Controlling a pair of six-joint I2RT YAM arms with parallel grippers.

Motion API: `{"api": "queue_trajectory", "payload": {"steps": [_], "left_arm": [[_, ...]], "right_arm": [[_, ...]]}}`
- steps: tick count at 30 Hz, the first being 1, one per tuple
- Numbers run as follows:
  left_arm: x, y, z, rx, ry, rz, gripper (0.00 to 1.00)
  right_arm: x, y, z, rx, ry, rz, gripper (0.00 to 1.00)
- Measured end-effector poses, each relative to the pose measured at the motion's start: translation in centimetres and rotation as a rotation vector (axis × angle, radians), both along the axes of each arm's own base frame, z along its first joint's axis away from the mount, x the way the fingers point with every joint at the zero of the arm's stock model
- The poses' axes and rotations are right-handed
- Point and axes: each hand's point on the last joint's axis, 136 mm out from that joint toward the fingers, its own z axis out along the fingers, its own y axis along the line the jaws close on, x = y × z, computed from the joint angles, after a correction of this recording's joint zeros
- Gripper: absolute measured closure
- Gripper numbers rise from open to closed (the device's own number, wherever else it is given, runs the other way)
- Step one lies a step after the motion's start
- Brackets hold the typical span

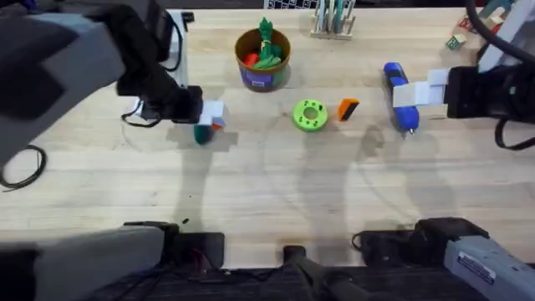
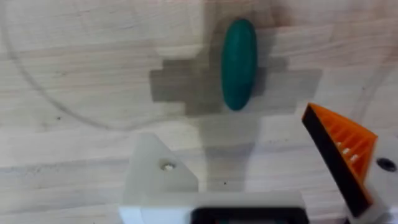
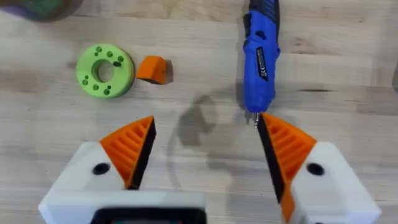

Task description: Pick up the gripper from the table and insert it into the empty holder that is missing its gripper. Then pick up a screw, insert it into the mounting hole, and use the screwdriver to tighten it. Finally, clean up the table by picking up the vegetable and placing it into the bucket.

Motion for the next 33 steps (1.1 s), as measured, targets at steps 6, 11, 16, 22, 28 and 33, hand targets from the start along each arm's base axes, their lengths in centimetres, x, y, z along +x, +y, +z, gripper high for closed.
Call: {"api": "queue_trajectory", "payload": {"steps": [6,11,16,22,28,33], "left_arm": [[2.5,1.0,-3.4,0.002,0.02,0.037,0.002],[2.9,1.5,-4.9,-0.018,0.047,0.063,0.052],[2.5,0.7,-6.0,-0.049,0.094,0.03,0.141],[2.4,-0.2,-6.1,-0.067,0.094,-0.021,0.206],[2.5,-1.1,-5.9,-0.11,0.091,-0.036,0.759],[2.6,-1.5,-5.7,-0.127,0.085,-0.051,0.987]], "right_arm": [[0.0,0.0,0.0,0.0,0.001,0.0,0.01],[-0.1,0.0,-0.1,0.0,0.005,0.0,0.01],[-0.1,0.0,-0.1,0.0,0.005,0.0,0.01],[-0.1,0.0,-0.1,0.0,0.006,0.0,0.01],[-0.1,0.0,-0.1,0.0,0.007,0.0,0.01],[-0.2,0.0,-0.1,0.0,0.008,0.0,0.01]]}}
